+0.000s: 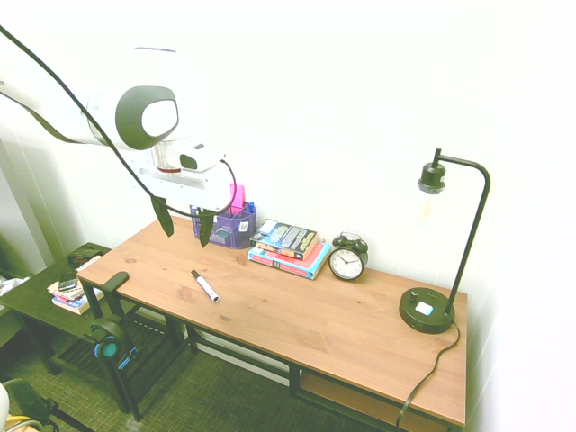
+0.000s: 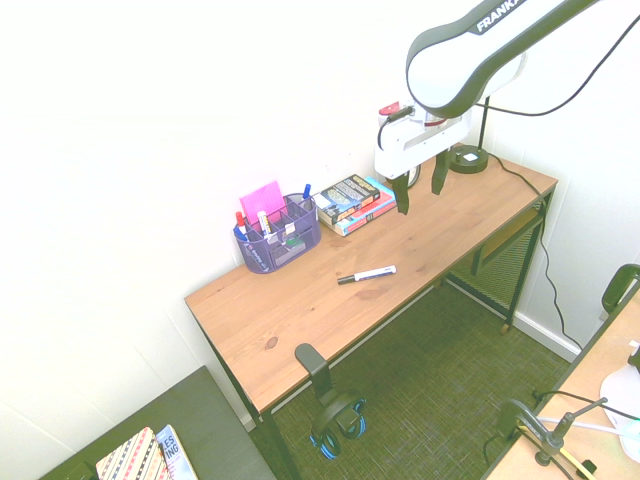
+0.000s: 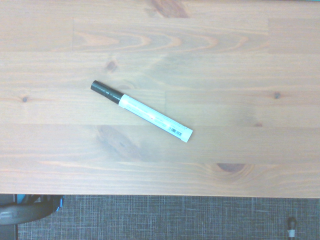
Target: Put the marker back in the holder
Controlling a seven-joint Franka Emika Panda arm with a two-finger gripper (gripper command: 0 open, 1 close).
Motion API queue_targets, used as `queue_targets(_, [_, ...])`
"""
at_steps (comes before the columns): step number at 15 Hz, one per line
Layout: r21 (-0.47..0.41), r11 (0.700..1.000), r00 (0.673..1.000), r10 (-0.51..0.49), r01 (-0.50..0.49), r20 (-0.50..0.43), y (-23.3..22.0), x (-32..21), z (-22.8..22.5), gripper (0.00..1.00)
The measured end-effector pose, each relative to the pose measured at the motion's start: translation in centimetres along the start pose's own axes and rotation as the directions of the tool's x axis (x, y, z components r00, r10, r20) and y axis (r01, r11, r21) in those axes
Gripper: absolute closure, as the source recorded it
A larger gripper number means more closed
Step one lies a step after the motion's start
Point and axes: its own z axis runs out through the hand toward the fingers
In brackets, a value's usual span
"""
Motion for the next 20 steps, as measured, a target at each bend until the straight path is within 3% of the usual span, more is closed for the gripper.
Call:
queue_targets(4, [0.009,1.000,1.000,-0.028,0.028,-0.003,-0.8,-0.8,-0.5,0.00])
queue_targets(9, [0.001,0.994,0.994,-0.106,0.106,-0.036,-5.8,-1.3,-3.7,0.00])
queue_targets(16, [-0.081,0.980,0.981,-0.176,0.183,0.083,-12.3,3.2,3.6,0.00])
queue_targets(20, [-0.145,0.964,0.974,-0.213,0.222,0.076,-11.4,5.4,7.2,0.00])
